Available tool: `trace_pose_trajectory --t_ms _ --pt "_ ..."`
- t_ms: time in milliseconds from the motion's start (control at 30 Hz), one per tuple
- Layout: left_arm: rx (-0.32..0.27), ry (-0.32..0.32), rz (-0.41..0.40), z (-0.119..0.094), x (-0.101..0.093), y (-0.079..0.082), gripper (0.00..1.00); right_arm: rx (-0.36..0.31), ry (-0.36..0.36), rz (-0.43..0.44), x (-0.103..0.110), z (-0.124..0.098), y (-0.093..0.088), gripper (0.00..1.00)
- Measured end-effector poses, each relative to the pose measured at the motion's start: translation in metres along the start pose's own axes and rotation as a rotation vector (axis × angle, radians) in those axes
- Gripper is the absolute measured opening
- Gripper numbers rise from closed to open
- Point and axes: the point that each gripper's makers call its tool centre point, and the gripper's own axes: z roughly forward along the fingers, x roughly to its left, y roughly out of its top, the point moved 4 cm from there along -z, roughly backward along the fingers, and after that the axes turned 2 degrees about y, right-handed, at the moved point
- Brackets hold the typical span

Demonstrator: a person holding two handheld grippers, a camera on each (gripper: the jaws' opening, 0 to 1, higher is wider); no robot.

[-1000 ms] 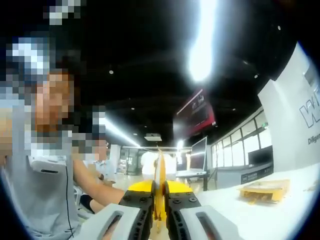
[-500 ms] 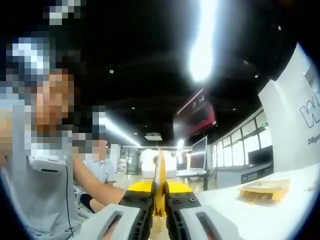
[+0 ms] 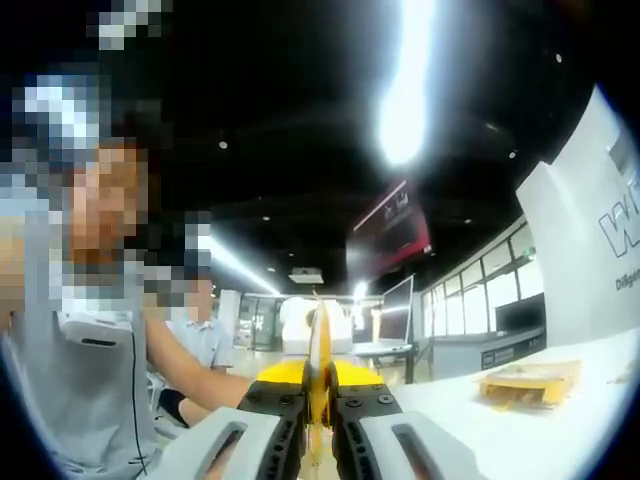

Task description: Tear open the coffee pouch, take out the coffee, and pour the coffee from the pouch into the cup

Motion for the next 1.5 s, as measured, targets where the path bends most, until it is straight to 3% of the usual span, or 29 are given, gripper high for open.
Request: trace_pose_trajectory --t_ms 100,267,667,800,867,1067,1133,1267,1367,1433,1500 --pt "0.016 0.011 0.016 0.0003 -0.0001 -0.0008 0.05 0.005 0.003 0.000 -0.0001 0.0007 -0.0013 0.08" --pt "0.000 0.007 0.017 0.0013 0.0017 0.0015 0.08 -0.004 -0.001 0.000 -0.0007 -0.0007 0.0005 0.08" --pt "0.020 0.011 0.036 0.0016 0.0012 0.0023 0.04 0.000 0.004 0.002 0.0028 0.0009 -0.0016 0.07" --pt "-0.002 0.010 0.028 0.0019 0.0038 0.0034 0.08 0.001 -0.002 0.001 -0.0004 -0.0005 -0.0013 0.07" --pt "0.013 0.006 0.004 0.0010 0.0034 0.0031 0.05 0.006 0.005 0.004 0.0006 0.0014 -0.0030 0.07" --pt "0.005 0.014 0.033 0.0011 0.0037 0.0032 0.07 0.003 0.000 0.002 0.0006 0.0019 -0.0029 0.07" --pt "0.013 0.000 0.006 0.0008 0.0012 0.0022 0.04 0.012 0.008 0.005 0.0004 0.0024 -0.0044 0.07" --pt "0.014 0.003 0.037 0.0011 0.0021 0.0033 0.06 0.003 0.004 0.004 0.0001 0.0018 -0.0034 0.07" --pt "0.014 0.005 0.004 0.0000 0.0017 0.0044 0.05 0.014 0.006 0.006 0.0010 0.0018 -0.0056 0.06" --pt "0.018 0.018 0.051 -0.0002 0.0023 0.0052 0.04 0.015 0.007 0.002 0.0019 0.0026 -0.0066 0.06" --pt "0.015 0.008 0.040 0.0000 0.0016 0.0051 0.05 0.011 0.009 0.002 0.0017 0.0009 -0.0056 0.06"
